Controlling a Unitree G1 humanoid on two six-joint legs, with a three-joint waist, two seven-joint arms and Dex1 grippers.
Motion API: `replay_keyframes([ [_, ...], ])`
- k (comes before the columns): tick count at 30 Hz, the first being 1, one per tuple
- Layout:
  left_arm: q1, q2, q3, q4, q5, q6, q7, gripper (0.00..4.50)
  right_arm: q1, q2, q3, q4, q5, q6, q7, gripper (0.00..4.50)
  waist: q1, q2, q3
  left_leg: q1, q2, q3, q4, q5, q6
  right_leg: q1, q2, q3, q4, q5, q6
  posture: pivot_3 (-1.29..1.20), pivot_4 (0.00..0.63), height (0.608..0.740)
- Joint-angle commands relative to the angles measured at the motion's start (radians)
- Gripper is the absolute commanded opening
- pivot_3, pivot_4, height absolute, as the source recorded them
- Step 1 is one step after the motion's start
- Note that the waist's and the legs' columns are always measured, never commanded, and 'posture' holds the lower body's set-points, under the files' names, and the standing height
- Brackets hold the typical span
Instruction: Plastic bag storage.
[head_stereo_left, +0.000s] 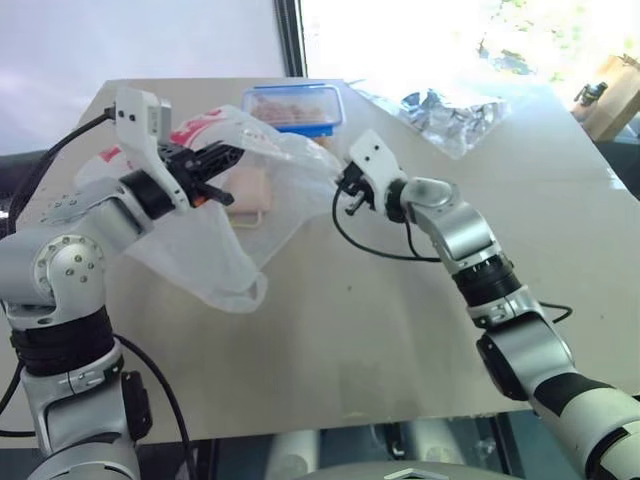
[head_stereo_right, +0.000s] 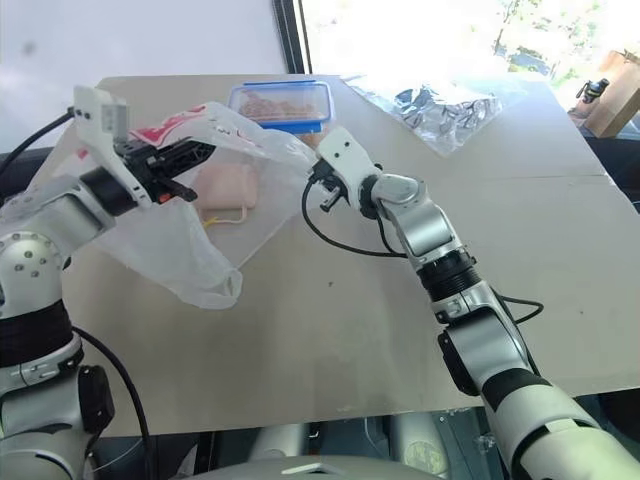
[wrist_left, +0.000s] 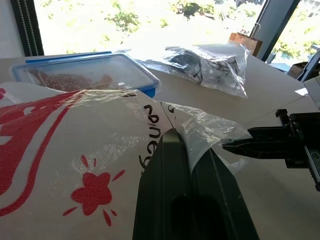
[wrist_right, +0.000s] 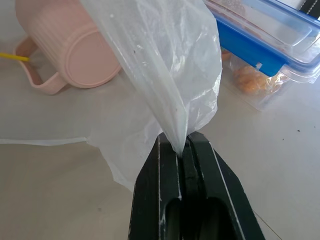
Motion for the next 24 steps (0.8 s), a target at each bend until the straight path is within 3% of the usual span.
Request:
replay_keyframes([
  [1,-0.019,-0.01,0.155,-0.022,-0.278,0.092,-0.035,0.51,-0.023,-0.019,-0.045,-0.052,0.026,-0.007,0.014,0.0,0.0,0.0,0.0,0.0,0.001,0.0,0.0,0.0,0.0,0.0,0.0,0.0,0.0,0.0,0.0,0.0,0.15,0.74],
  [3,-0.034,-0.004,0.237,0.011,-0.489,0.16,0.024,1.13,-0.032,-0.028,-0.06,-0.046,0.032,-0.007,0.013,0.0,-0.001,0.0,0.0,-0.001,0.001,0.0,0.0,0.0,0.0,0.0,-0.001,0.0,0.0,0.0,0.0,0.0,0.15,0.74],
  [5,-0.015,0.019,0.275,0.055,-0.69,0.202,0.104,2.04,-0.042,-0.03,-0.07,-0.031,0.035,-0.012,0.01,0.0,-0.001,0.0,0.0,-0.001,0.001,0.0,0.0,0.0,0.0,0.0,-0.001,0.0,-0.001,0.0,0.0,0.0,0.15,0.74],
  [6,0.043,0.058,0.287,0.064,-0.814,0.228,0.115,2.58,-0.048,-0.03,-0.073,-0.02,0.033,-0.017,0.008,0.0,-0.003,0.0,0.0,0.0,0.001,0.0,0.0,0.0,0.0,0.0,-0.001,0.0,0.0,0.0,0.0,0.0,0.15,0.74],
  [8,0.176,0.148,0.303,0.065,-1.04,0.253,0.131,3.24,-0.055,-0.029,-0.074,-0.003,0.03,-0.027,0.007,0.0,-0.018,0.0,0.0,0.001,0.002,0.0,0.0,0.0,0.0,0.0,-0.003,0.001,0.0,0.0,0.0,0.0,0.15,0.74],
  [10,0.313,0.229,0.339,0.035,-1.135,0.269,0.129,4.3,-0.058,-0.025,-0.075,0.001,0.031,-0.03,0.007,0.0,-0.019,0.0,0.0,0.001,0.002,0.0,-0.001,0.0,0.0,0.0,-0.005,0.001,-0.001,0.0,0.0,0.0,0.15,0.74],
  [13,0.537,0.292,0.416,-0.083,-1.187,0.321,0.078,4.3,-0.055,-0.02,-0.072,0.001,0.033,-0.034,0.012,0.0,-0.021,0.0,0.0,0.001,0.002,-0.001,-0.001,-0.001,0.001,0.0,-0.005,0.0,-0.001,0.0,0.0,0.0,0.15,0.74],
  [16,0.804,0.286,0.535,-0.183,-1.203,0.343,-0.034,4.3,-0.05,-0.011,-0.065,0.002,0.032,-0.037,0.016,0.0,-0.02,0.002,0.001,0.002,0.001,0.001,-0.002,-0.001,0.001,0.001,-0.006,0.001,-0.001,0.0,0.0,0.0,0.15,0.74],
  [20,1.117,0.207,0.66,-0.248,-1.156,0.402,-0.107,4.3,-0.053,0.009,-0.058,0.012,0.03,-0.039,0.014,0.0,-0.019,0.003,0.002,0.002,0.002,0.0,-0.003,-0.002,0.004,0.0,-0.006,0.0,-0.001,0.0,-0.001,0.0,0.15,0.74],
  [24,1.246,0.145,0.668,-0.28,-1.031,0.347,-0.131,4.3,-0.05,0.019,-0.051,0.004,0.025,-0.035,0.015,0.0,-0.008,0.004,0.002,0.003,0.002,-0.002,-0.003,-0.003,0.004,0.001,-0.004,-0.002,-0.001,0.0,-0.005,0.0,0.15,0.74],
])
